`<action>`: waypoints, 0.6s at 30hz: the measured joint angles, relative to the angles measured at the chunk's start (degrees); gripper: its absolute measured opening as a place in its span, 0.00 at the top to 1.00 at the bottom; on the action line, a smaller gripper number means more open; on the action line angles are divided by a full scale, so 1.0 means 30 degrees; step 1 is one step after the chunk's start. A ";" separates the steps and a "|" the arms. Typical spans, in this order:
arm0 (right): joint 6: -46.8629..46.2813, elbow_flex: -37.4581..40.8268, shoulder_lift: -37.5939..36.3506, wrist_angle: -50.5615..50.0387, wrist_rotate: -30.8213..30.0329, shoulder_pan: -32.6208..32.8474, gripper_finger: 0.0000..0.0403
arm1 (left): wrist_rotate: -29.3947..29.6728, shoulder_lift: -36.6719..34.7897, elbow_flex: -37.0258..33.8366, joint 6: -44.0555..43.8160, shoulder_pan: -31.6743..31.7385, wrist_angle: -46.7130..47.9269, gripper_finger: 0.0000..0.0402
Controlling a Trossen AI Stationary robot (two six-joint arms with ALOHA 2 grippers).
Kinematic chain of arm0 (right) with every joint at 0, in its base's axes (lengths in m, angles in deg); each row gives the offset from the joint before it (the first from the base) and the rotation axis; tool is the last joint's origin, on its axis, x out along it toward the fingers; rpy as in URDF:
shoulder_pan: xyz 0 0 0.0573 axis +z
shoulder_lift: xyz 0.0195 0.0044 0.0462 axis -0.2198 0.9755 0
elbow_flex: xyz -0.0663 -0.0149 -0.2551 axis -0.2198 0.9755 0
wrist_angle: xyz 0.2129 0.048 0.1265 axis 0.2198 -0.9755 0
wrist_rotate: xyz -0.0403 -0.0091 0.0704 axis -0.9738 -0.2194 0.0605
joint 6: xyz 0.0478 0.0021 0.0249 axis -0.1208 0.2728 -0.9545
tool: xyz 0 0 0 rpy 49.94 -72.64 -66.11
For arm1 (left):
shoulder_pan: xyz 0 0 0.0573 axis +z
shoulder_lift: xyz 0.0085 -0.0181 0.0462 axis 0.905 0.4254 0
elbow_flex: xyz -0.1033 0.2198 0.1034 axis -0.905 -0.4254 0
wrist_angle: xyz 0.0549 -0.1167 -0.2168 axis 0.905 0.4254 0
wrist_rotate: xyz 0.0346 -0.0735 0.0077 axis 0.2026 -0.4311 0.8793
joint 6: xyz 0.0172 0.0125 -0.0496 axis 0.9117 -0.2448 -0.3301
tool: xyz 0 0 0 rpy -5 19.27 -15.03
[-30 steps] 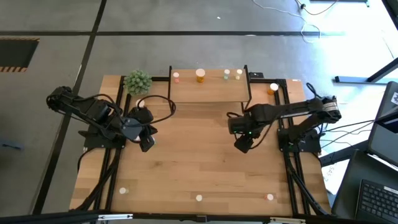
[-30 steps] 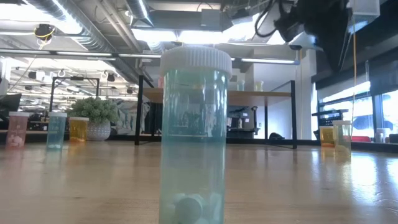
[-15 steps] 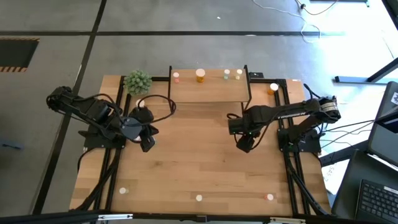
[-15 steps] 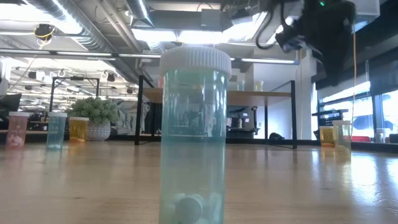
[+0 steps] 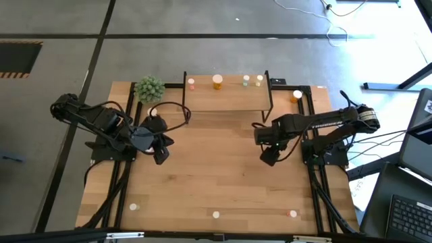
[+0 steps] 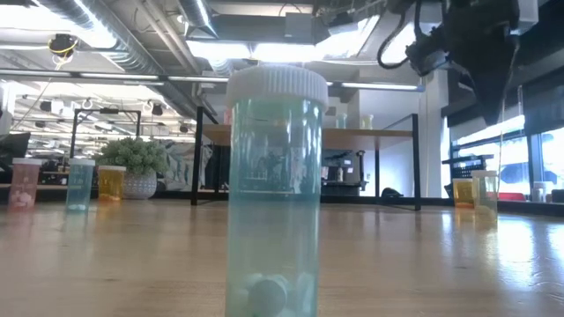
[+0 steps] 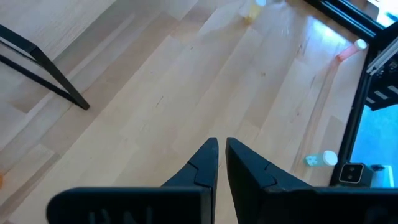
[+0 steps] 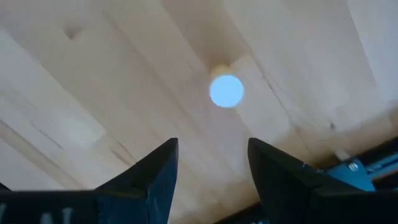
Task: Pick and place medicine bottles onto shelf by color
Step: Put the top yellow medicine bottle on the shelf, aligned with the other yellow medicine bottle
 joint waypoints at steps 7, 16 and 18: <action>-0.0251 0.1738 0.0008 0.1300 0.0043 0.0000 0.51 | 0.0029 0.0000 0.0000 0.0495 -0.0001 -0.0261 0.93; -0.0360 0.3747 0.0015 0.3978 0.0000 0.0000 0.51 | 0.0044 0.0000 0.0000 0.0509 -0.0005 -0.0992 0.93; -0.0322 0.3999 0.0015 0.4209 -0.0052 0.0000 0.51 | 0.0044 0.0000 0.0000 0.0510 -0.0005 -0.1057 0.93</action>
